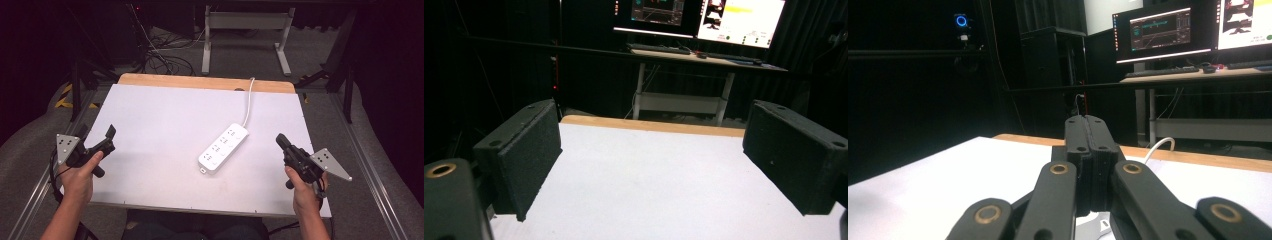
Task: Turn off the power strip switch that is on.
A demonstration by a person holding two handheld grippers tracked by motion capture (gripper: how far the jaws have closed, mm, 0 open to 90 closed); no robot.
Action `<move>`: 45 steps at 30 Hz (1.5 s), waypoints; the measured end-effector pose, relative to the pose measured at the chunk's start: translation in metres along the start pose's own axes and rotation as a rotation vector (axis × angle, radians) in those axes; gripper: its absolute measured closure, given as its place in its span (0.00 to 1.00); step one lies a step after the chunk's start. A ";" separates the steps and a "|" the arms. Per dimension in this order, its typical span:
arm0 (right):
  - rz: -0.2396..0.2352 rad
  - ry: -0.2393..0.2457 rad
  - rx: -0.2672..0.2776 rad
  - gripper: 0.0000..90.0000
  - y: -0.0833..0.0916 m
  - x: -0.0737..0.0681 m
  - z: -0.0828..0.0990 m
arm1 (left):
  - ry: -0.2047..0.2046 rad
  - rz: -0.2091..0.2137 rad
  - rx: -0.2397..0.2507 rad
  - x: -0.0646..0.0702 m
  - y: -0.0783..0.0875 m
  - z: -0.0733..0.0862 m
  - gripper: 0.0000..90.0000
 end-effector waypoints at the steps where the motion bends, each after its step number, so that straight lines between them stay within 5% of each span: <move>1: 0.003 0.004 -0.002 1.00 -0.001 -0.001 0.001 | 0.004 0.001 0.002 0.000 0.000 0.000 0.10; 9: 0.023 0.013 0.013 0.77 -0.005 0.000 0.003 | 0.002 -0.009 0.003 -0.003 0.003 -0.001 0.10; 10: 0.027 0.015 0.016 0.69 -0.005 0.000 0.003 | 0.000 -0.010 0.002 -0.003 0.003 -0.001 0.10; 11: 0.048 -0.001 0.016 0.47 -0.007 0.001 0.002 | -0.001 -0.011 0.003 -0.003 0.003 -0.001 0.10; 12: 0.048 -0.001 0.016 0.47 -0.007 0.001 0.002 | 0.002 -0.012 0.004 -0.003 0.003 -0.001 0.10; 17: 0.096 0.008 -0.034 0.04 -0.014 0.000 0.006 | 0.002 -0.012 0.004 -0.003 0.003 -0.001 0.09; 37: 0.100 0.034 -0.045 0.04 -0.012 -0.001 0.006 | 0.006 -0.005 0.004 -0.002 0.004 -0.001 0.08; 45: 0.106 0.030 -0.068 0.04 -0.015 -0.001 0.008 | -0.001 -0.005 0.012 -0.002 0.017 -0.001 0.09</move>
Point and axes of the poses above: each handheld gripper's, and its own axes: y roughly backward along the jaws, z roughly out of its underside, x roughly to its right, the point moved 2 cm from there along -y, roughly forward along the jaws, and after that the axes turned 6 degrees about y, right-handed, at the moved point
